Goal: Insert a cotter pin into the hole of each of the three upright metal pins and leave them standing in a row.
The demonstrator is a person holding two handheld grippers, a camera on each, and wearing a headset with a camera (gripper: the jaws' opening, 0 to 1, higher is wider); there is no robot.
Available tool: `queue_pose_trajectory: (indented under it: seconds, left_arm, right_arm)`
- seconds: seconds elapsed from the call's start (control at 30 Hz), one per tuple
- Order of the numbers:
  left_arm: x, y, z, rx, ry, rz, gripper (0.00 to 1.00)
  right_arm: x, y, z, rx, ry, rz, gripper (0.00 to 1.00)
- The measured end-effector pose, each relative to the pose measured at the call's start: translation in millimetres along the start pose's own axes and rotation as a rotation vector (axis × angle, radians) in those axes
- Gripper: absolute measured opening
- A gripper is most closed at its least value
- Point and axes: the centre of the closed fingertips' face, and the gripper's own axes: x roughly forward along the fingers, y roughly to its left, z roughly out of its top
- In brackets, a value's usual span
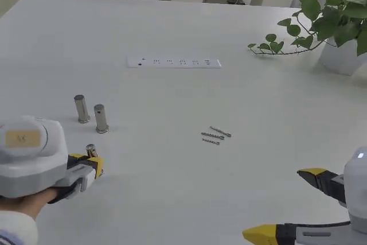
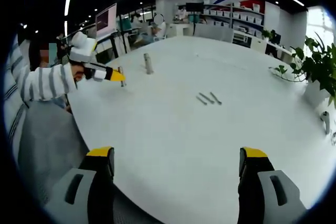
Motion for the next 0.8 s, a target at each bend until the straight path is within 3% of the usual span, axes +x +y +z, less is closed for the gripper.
queue_pose_trajectory:
  seconds: [0.13,0.43,0.57,0.67,0.8]
  left_arm:
    - [2.5,-4.3,-6.8,0.058,0.014,0.019,0.07]
    - [6.3,-9.1,-15.8,0.006,0.023,0.015,0.07]
    - [7.0,-14.3,-19.6,0.028,0.029,0.011,0.07]
    - [7.7,-14.6,-17.6,-0.015,0.020,0.012,0.07]
    - [8.5,-15.2,-16.6,-0.009,0.016,0.028,0.07]
  right_arm:
    - [0.2,0.6,-0.5,0.000,0.002,0.002,1.00]
    - [0.3,1.1,-2.7,0.002,0.005,0.004,0.99]
    - [0.6,1.2,-2.2,0.003,0.001,0.001,0.99]
    - [-0.3,2.6,0.4,0.001,-0.010,0.004,0.99]
    - [-1.2,2.5,1.5,-0.002,-0.013,0.004,0.99]
